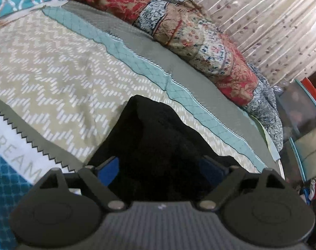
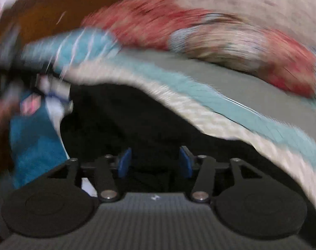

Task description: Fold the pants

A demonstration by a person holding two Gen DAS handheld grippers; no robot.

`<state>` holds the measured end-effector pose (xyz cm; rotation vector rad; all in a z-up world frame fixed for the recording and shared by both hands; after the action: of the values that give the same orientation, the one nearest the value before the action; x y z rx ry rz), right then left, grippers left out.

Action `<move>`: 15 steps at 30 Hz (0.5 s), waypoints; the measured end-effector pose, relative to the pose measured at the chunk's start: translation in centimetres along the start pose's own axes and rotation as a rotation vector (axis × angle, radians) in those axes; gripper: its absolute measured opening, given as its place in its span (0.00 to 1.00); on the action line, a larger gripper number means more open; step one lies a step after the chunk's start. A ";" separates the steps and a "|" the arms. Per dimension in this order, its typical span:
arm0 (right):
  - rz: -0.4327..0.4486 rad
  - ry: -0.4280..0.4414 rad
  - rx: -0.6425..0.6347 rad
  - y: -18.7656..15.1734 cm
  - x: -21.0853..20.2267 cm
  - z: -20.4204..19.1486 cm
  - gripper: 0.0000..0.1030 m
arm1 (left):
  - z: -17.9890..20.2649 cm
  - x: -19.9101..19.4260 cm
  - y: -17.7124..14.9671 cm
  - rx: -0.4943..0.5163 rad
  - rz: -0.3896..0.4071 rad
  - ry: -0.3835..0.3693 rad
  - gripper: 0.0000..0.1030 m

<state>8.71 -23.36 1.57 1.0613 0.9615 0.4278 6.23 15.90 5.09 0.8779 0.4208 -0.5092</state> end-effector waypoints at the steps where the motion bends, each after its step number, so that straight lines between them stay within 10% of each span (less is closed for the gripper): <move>1: -0.041 -0.013 -0.032 0.0 1.6 0.0 0.58 | -0.1 0.5 0.1 -0.011 -0.008 0.005 0.57; 3: -0.141 -0.028 -0.038 -0.5 4.0 0.9 0.47 | -0.3 1.2 0.4 -0.021 -0.020 0.006 0.29; 4: -0.182 -0.022 -0.030 -0.8 4.4 1.1 0.09 | -0.5 1.1 0.5 -0.029 -0.017 -0.001 0.11; 11: -0.066 0.141 0.153 0.5 -3.2 -0.3 0.08 | -2.0 -3.7 0.8 -0.053 0.036 -0.094 0.11; 15: -0.162 0.103 0.155 -3.2 -1.8 -2.3 0.14 | -4.2 -4.6 -1.8 -0.059 -0.021 -0.017 0.25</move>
<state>5.40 -24.84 -0.76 1.0991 1.1780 0.2792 0.91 19.48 4.07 0.8127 0.4281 -0.5211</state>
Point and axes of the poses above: each gripper's, at about its wrist camera, not at the fingertips, and x roughly the way its jaws point, z to its right, y to its top, the point moved 2 cm from there along x, roughly the way its jaws point, and after that the axes turned 11 degrees about z, right-handed, at the moved point
